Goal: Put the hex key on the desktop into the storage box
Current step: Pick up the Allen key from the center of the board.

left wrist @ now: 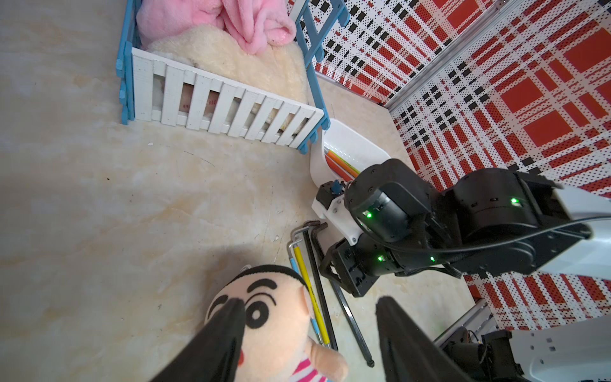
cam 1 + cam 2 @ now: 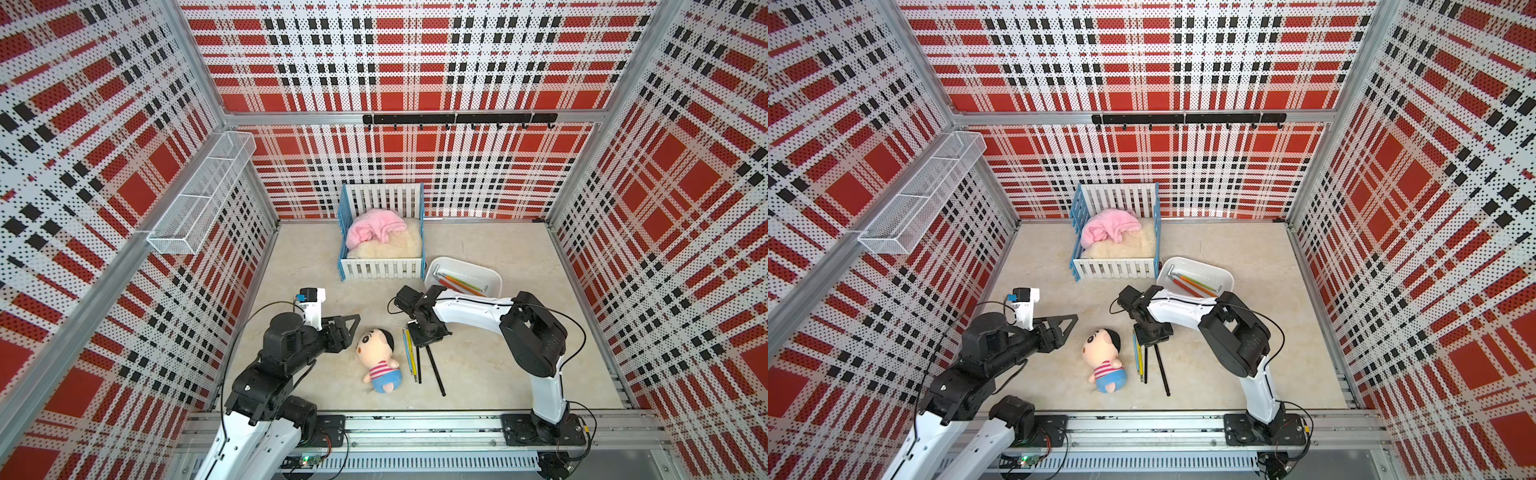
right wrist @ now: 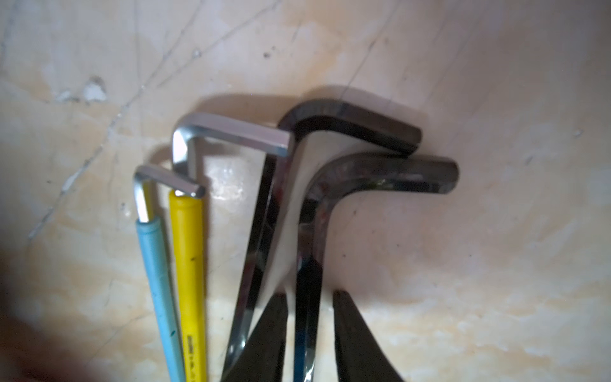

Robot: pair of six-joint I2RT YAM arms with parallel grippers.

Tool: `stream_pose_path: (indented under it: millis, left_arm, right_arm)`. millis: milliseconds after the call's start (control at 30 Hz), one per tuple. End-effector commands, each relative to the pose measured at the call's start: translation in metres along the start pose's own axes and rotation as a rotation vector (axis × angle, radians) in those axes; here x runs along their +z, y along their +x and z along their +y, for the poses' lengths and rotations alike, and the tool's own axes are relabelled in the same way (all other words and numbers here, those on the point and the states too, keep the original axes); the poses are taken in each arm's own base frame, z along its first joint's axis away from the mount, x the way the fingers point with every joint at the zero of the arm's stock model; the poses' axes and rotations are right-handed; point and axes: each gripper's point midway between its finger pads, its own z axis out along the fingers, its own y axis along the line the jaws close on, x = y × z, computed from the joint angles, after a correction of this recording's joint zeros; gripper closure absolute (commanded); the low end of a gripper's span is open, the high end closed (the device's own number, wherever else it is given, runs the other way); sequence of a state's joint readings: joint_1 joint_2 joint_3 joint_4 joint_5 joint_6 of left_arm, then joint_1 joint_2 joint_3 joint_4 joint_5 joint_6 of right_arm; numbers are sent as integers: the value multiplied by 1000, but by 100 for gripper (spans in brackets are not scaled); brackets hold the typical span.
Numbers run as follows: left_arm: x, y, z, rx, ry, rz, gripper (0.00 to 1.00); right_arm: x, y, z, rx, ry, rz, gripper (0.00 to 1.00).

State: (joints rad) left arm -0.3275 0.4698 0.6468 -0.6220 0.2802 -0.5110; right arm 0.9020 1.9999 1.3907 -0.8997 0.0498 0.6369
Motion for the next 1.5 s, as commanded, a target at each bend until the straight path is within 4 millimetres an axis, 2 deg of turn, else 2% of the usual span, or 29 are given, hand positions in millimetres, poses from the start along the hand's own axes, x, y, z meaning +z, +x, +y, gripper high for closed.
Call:
stream_pose_path:
  millis: [0,300,567,800,1067,1300,1467]
  left_arm:
    - [-1,-3,1,4,-8,-15,32]
    - [0,-2,2,4,-9,-9,32]
    - [-1,-2,1,5,-8,-13,32]
    - [-1,-2,2,4,-9,-13,32]
    - [0,-1,2,3,-10,-7,32]
    - [0,-1,2,2,-9,-6,32]
    - [0,-1,2,2,-8,-6,32]
  right_arm:
    - [13,5,-6,12,24,42,75]
    - [18,13,-14,35,51,71,87]
    - [8,6,-17,44,75,40,100]
    - [-18,-6,-20,61,88,-27,100]
    - [-47,-7,-30,62,94,-63,100]
    - [-73,-13,-47,24,84,-103,100]
    - [-97,-27,-64,-28,101,-138,100]
